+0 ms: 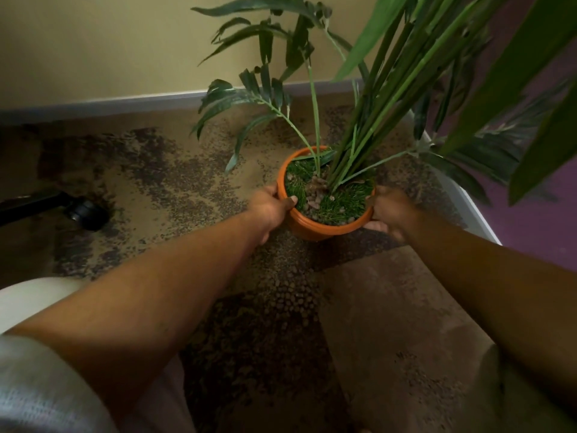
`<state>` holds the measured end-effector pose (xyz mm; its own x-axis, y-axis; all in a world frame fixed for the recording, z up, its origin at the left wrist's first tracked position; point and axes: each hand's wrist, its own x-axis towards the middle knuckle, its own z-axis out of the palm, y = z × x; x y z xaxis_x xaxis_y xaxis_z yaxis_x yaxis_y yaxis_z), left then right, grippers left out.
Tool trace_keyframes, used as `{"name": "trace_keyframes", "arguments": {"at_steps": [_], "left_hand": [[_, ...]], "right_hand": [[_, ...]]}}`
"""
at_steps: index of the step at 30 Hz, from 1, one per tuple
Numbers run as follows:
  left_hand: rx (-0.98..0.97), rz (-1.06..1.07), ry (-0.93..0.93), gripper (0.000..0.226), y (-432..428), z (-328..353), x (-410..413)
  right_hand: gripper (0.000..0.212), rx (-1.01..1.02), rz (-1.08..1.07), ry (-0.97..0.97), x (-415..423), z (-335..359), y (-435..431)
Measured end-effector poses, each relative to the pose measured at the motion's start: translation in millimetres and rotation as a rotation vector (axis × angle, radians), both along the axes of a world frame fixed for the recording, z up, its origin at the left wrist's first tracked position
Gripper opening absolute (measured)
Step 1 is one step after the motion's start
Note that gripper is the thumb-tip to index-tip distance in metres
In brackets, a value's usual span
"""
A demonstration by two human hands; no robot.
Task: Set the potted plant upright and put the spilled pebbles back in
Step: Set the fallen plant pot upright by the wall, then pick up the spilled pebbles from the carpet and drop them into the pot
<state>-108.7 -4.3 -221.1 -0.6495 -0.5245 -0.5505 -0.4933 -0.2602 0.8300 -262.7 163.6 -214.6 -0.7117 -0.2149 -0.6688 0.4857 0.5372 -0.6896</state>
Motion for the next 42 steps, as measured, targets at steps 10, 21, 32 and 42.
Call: {"name": "trace_keyframes", "arguments": {"at_steps": [10, 21, 32, 42], "left_hand": [[-0.462, -0.597, -0.301, 0.084, -12, 5, 19], [-0.947, -1.099, -0.501, 0.07, 13, 1, 66], [-0.888, -0.898, -0.589, 0.029, 21, -38, 100], [-0.723, -0.816, -0.5, 0.042, 27, -61, 76]], "right_hand": [[0.036, 0.512, 0.448, 0.567, 39, 0, 20], [0.055, 0.567, 0.922, 0.303, 123, -8, 1], [0.054, 0.406, 1.108, 0.285, 135, -53, -31], [0.05, 0.51, 1.085, 0.347, 121, -71, -25]]}}
